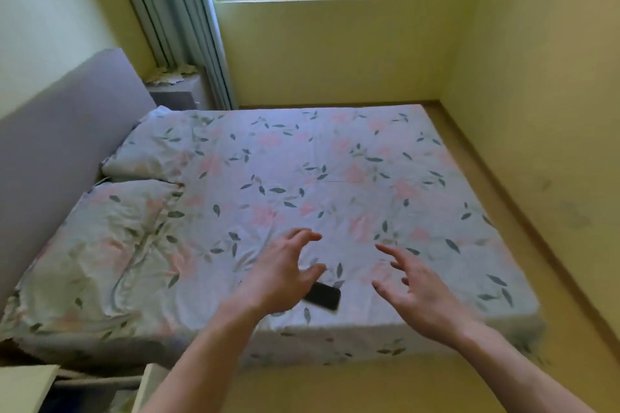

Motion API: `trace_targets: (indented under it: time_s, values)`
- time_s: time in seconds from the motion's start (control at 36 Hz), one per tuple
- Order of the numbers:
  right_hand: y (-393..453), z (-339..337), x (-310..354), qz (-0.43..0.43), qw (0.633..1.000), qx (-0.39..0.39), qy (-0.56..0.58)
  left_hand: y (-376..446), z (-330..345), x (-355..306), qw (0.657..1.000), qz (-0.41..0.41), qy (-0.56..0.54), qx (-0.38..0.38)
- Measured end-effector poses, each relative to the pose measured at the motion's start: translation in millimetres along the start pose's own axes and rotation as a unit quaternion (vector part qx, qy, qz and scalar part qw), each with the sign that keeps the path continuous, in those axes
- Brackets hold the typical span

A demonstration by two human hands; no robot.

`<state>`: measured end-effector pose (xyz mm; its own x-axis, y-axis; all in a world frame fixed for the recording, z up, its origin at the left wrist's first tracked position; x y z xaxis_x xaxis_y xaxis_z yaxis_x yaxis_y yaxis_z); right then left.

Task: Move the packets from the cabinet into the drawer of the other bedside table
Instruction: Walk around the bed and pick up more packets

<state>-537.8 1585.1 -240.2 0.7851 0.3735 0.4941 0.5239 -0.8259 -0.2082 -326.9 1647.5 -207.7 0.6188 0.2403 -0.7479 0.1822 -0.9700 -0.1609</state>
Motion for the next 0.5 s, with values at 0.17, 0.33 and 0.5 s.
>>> trace_targets:
  time_s: [0.17, 0.33, 0.5]
  values:
    - [-25.4, -78.6, -100.7, 0.053, 0.996, -0.056, 0.037, 47.4, 79.8, -94.7, 0.994, 0.067, 0.050, 0.068]
    - [-32.8, -132.4, -186.4, 0.098, 0.989, -0.088, 0.065, 106.4, 137.9, -159.2, 0.985, 0.110, 0.085, 0.107]
    - [-18.5, -183.2, -272.7, 0.139, 0.981, -0.117, 0.069, 182.6, 202.4, -217.1, 0.977, 0.138, 0.084, 0.141]
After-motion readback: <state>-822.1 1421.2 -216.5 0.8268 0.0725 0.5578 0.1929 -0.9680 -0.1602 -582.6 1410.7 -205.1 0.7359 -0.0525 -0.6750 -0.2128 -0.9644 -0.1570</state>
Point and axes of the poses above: each hand's wrist, its own y-axis towards the middle knuckle, its own z-axis out of the palm, x = y × z, the point moved 10 cm from there along y, towards the middle knuckle, and after that the axes turned 15 degrees about -y, right-handed, at the moved point
